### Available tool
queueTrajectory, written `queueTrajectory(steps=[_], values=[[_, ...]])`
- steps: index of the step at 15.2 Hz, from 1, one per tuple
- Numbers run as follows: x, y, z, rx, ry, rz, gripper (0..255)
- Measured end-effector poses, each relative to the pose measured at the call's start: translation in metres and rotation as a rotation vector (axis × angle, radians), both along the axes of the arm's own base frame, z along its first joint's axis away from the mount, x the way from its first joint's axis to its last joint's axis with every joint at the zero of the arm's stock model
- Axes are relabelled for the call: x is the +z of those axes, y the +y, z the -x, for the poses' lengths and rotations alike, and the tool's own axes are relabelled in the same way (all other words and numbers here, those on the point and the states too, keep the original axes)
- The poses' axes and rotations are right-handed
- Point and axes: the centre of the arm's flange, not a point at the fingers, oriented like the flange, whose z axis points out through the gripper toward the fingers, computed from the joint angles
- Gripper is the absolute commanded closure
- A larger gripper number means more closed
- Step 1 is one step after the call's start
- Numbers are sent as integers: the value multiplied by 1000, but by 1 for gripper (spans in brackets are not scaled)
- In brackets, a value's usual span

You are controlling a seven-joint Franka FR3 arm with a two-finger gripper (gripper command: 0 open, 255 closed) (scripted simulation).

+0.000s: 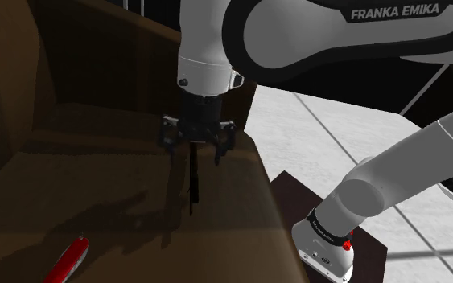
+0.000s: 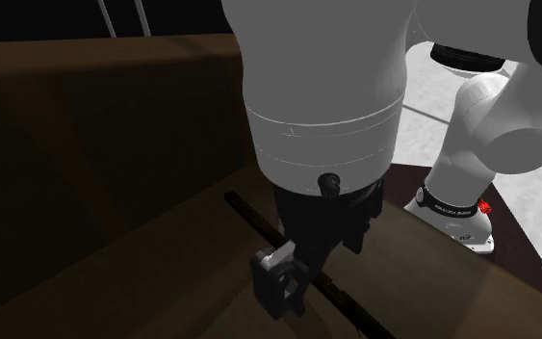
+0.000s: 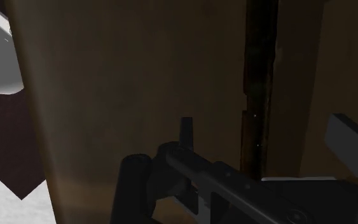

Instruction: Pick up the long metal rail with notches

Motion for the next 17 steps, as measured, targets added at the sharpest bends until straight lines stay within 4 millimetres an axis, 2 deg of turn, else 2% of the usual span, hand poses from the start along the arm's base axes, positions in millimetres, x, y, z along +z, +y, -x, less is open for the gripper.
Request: queueTrajectory(steps=[2, 3, 13, 17], values=[[-9, 0, 0, 0, 0, 0, 0], [-12, 0, 0, 0, 0, 0, 255], [-10, -1, 0, 0, -5, -2, 255], [3, 0, -1, 0, -1, 0, 255]])
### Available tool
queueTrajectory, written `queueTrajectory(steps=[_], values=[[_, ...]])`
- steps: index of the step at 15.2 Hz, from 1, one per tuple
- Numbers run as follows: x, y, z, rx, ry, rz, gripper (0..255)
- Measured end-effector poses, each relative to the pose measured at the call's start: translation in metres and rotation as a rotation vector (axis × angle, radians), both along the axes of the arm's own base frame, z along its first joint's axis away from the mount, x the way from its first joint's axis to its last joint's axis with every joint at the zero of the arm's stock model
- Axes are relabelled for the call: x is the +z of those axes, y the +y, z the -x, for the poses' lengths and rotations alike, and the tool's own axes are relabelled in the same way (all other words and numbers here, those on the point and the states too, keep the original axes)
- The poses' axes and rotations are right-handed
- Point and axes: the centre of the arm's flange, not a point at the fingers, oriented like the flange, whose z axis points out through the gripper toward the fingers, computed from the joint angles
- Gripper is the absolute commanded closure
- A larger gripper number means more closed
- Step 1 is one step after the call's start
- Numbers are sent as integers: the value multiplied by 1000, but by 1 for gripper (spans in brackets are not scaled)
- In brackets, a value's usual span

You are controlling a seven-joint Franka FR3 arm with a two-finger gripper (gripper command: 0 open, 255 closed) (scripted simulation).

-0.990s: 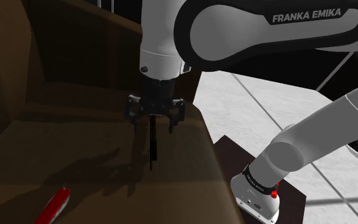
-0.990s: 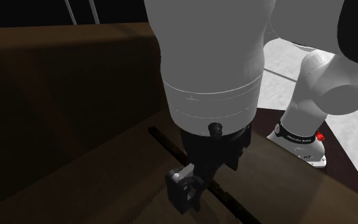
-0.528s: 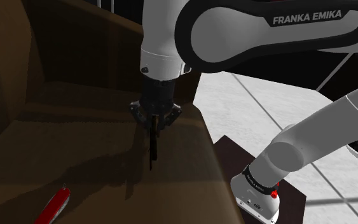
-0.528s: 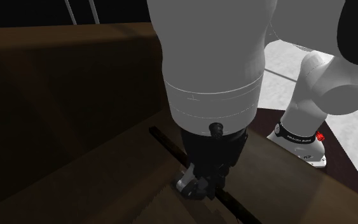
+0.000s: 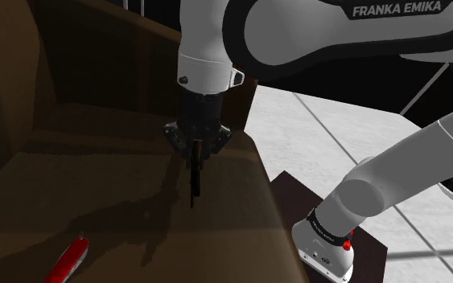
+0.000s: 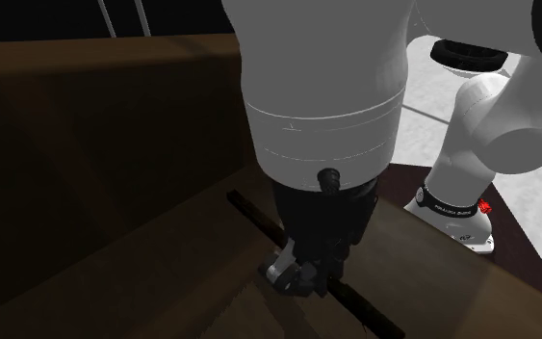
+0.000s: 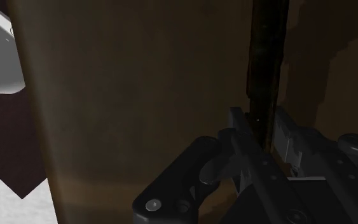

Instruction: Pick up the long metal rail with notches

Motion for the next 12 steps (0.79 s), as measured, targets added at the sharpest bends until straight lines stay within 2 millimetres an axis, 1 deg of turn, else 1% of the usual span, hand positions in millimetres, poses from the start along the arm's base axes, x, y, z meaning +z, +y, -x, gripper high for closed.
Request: queueTrajectory(steps=[11, 12], values=[[57, 0, 0, 0, 0, 0, 255], [60, 0, 0, 0, 0, 0, 255]])
